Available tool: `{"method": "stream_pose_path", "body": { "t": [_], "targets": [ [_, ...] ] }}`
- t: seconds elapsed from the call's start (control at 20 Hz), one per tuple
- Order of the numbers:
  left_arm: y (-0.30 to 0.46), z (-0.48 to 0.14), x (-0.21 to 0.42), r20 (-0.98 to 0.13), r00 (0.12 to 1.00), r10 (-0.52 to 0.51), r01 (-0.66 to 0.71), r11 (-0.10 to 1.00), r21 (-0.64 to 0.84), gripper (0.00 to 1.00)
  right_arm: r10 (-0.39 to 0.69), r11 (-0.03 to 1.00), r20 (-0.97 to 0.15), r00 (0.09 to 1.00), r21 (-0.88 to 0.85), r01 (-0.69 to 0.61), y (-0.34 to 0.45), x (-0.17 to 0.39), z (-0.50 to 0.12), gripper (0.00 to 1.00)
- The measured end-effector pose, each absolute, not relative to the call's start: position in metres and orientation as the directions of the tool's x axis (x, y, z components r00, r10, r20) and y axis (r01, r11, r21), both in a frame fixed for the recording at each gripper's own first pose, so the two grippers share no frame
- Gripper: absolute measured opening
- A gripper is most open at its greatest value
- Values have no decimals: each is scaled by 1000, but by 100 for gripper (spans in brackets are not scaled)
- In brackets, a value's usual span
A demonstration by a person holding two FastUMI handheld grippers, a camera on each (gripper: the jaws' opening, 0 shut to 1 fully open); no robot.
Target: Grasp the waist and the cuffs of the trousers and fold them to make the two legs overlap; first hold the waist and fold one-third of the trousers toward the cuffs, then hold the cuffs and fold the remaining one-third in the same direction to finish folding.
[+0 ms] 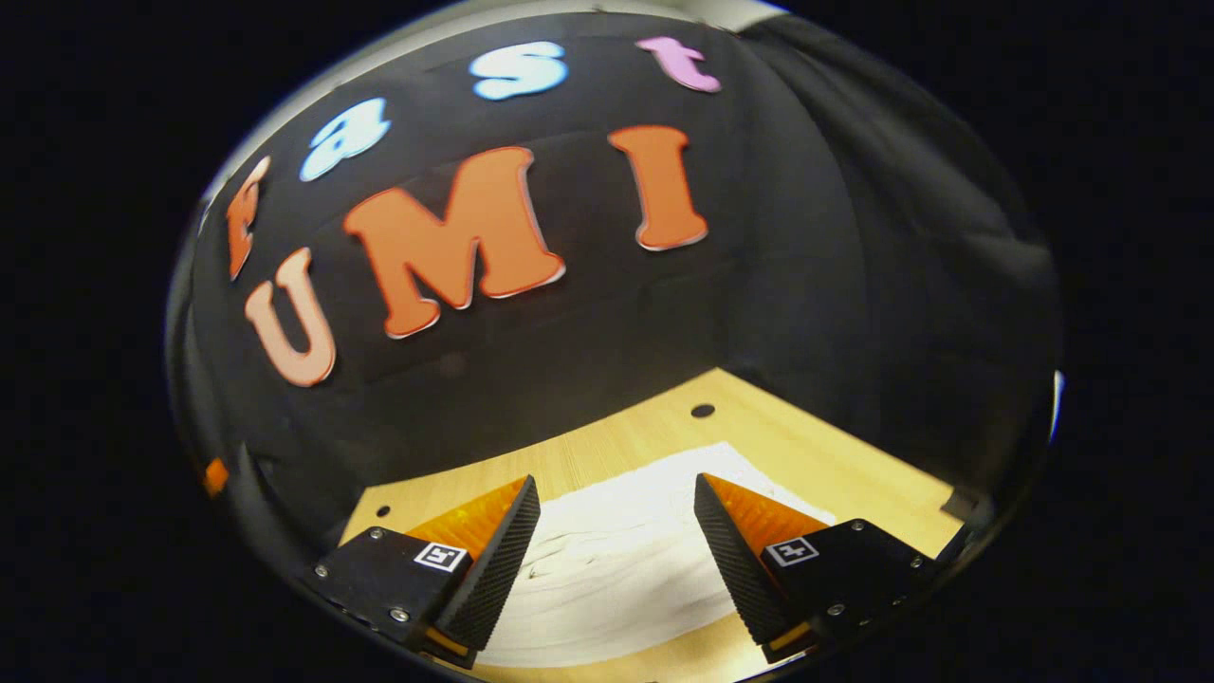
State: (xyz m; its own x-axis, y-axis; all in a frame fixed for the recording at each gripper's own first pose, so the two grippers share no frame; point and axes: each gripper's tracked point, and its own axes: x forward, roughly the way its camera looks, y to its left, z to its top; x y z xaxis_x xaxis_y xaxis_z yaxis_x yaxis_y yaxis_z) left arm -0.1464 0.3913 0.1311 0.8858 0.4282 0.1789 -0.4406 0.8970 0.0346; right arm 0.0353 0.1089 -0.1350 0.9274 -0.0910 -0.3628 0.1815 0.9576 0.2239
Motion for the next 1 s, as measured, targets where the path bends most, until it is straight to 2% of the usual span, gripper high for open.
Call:
{"method": "stream_pose_path", "body": {
  "t": [0.3, 0.45, 0.75, 1.0],
  "targets": [
    [382, 122, -140, 153, 870, 468, -476, 879, 23, 98, -118, 774, -583, 804, 453, 442, 7, 32, -214, 98],
    [383, 116, -141, 137, 855, 501, -508, 861, 23, 99, -116, 707, -686, 719, 451, 545, -25, 28, -261, 98],
    [390, 103, -152, 107, 814, 571, -576, 817, 18, 98, -87, 682, -807, 585, 379, 625, -45, 26, -338, 99],
    [401, 88, -164, 65, 780, 622, -624, 781, 14, 98, -67, 661, -837, 543, 370, 652, -48, 43, -361, 99]
  ]
}}
